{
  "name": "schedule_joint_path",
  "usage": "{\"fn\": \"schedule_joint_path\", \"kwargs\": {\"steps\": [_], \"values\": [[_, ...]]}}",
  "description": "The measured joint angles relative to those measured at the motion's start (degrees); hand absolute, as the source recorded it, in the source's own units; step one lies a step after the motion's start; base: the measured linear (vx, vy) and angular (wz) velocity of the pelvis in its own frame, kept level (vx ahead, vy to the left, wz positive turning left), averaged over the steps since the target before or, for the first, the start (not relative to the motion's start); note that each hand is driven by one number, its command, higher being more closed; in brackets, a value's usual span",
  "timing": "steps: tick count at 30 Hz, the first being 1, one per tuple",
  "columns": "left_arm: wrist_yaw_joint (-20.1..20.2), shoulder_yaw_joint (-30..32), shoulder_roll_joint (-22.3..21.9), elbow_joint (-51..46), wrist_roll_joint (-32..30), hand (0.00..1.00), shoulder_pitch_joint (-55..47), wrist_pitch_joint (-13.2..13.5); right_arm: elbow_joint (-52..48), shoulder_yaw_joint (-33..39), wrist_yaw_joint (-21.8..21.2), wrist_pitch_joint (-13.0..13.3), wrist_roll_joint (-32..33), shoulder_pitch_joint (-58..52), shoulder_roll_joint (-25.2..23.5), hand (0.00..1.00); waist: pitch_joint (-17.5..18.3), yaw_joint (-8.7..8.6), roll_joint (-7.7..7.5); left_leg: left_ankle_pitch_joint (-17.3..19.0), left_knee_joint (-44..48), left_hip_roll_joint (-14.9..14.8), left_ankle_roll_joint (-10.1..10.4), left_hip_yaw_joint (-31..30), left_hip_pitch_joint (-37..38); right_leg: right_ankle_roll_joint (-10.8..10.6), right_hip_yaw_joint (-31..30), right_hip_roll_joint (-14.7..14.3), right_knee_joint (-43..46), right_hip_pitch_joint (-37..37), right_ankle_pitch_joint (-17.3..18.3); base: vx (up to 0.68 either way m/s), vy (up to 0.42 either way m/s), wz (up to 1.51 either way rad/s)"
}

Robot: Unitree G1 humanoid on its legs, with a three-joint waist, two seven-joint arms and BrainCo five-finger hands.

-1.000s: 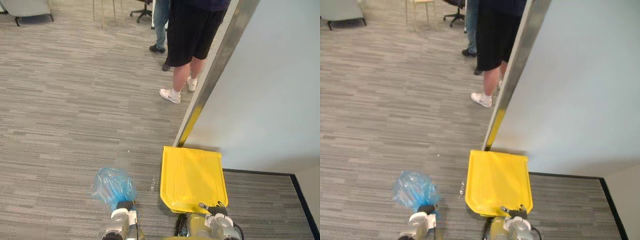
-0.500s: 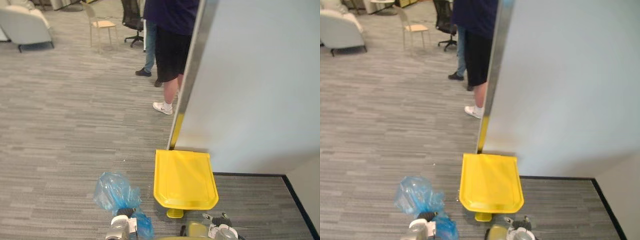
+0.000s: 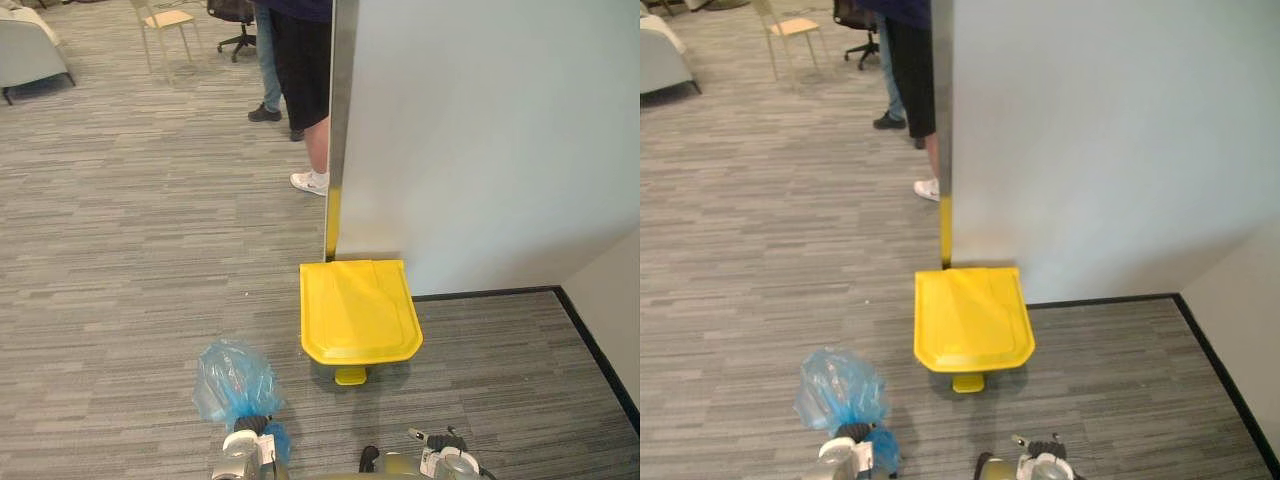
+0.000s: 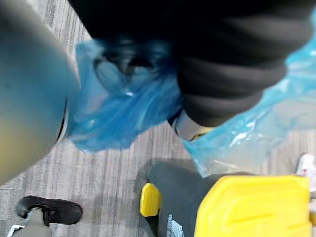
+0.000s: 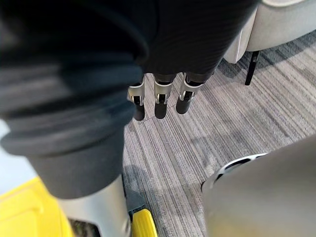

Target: Gather rubbish on tea table into small bin, then transfer packed bag to large trash can.

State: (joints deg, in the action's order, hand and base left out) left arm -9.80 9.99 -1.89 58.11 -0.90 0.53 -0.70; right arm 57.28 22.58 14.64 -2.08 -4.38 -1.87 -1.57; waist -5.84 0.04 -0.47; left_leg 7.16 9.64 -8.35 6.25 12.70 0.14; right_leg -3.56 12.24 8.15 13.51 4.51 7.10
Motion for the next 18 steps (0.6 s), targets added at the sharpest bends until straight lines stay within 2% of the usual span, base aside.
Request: {"fn": "schedule_joint_path", "kwargs": {"steps": [2, 3, 4, 5, 8, 12, 16, 18], "values": [[0.0, -0.9, 1.2, 0.1, 0.0, 1.0, -0.9, -0.1, 0.0, 0.4, -0.1, -0.1, 0.0, -0.5, -0.4, 0.0, 1.1, 0.18, -0.44, -2.3, -6.0, 1.9, -0.7, 0.8, 0.9, -0.8, -0.5, 0.1, -6.4, -1.1, -4.1, -0.03, 0.169, -0.08], [0.0, -1.1, 1.7, 0.1, 0.0, 1.0, -1.1, -0.1, 0.0, 0.5, -0.1, -0.1, 0.0, -0.4, -0.6, 0.0, 1.2, 0.29, -0.66, -2.8, -6.8, 2.2, -0.8, 0.8, 1.1, -0.9, -0.6, 0.2, -7.4, -1.5, -5.0, 0.03, 0.144, -0.06], [-0.1, -1.6, 2.7, 0.2, 0.0, 1.0, -1.2, -0.1, 0.2, 1.3, -0.1, -0.1, 0.1, -0.6, -1.1, 0.0, 1.0, 0.12, -1.78, -3.4, -7.7, 3.0, -1.1, 0.8, 2.0, -1.1, -0.8, 0.5, -9.8, -2.9, -6.7, 0.04, 0.119, -0.01], [0.0, -2.4, 3.4, 0.8, 0.0, 1.0, -1.3, -0.1, 0.5, 2.0, -0.1, -0.1, 0.1, -0.6, -1.1, 0.0, 0.7, 0.1, -1.45, -4.0, -8.4, 3.7, -1.6, 0.8, 3.0, -1.5, -1.2, 0.7, -11.0, -4.1, -7.4, 0.05, 0.128, -0.03], [0.0, -2.4, 3.7, 1.1, 0.0, 1.0, -1.8, -0.1, 0.6, 2.0, -0.2, -0.2, 0.1, -0.8, -1.0, 0.0, 0.6, 0.15, -1.26, -4.2, -9.9, 4.9, -1.9, 1.2, 5.7, -1.7, -1.9, 1.1, -11.9, -6.7, -7.4, 0.03, 0.084, -0.06], [0.0, -2.1, 3.8, 1.1, 0.0, 1.0, -2.0, -0.1, 1.1, 2.0, -0.5, -0.2, 0.1, -0.5, -1.0, 0.0, 0.9, 0.32, -1.49, -4.2, -10.5, 4.9, -2.0, 1.4, 6.3, -1.9, -2.2, 0.9, -11.9, -6.5, -7.4, 0.06, 0.024, -0.03], [0.0, -0.1, 3.3, 1.2, 0.0, 1.0, -2.3, -0.1, 1.1, 2.0, -0.6, -0.2, 0.0, -0.3, -0.3, 0.0, 0.3, 0.38, -0.6, -4.0, -10.6, 4.9, -2.1, 2.0, 7.0, -1.8, -3.2, 0.7, -11.8, -6.7, -7.3, 0.04, 0.003, -0.11], [0.0, 0.2, 3.2, 1.1, 0.0, 1.0, -2.3, 0.0, 1.1, 2.0, -0.6, -0.2, 0.0, -0.3, -0.4, 0.0, 0.2, 0.43, -0.68, -3.8, -10.5, 4.9, -2.2, 2.1, 7.1, -1.6, -3.3, 0.7, -11.7, -6.6, -7.2, 0.02, 0.007, -0.06]]}}
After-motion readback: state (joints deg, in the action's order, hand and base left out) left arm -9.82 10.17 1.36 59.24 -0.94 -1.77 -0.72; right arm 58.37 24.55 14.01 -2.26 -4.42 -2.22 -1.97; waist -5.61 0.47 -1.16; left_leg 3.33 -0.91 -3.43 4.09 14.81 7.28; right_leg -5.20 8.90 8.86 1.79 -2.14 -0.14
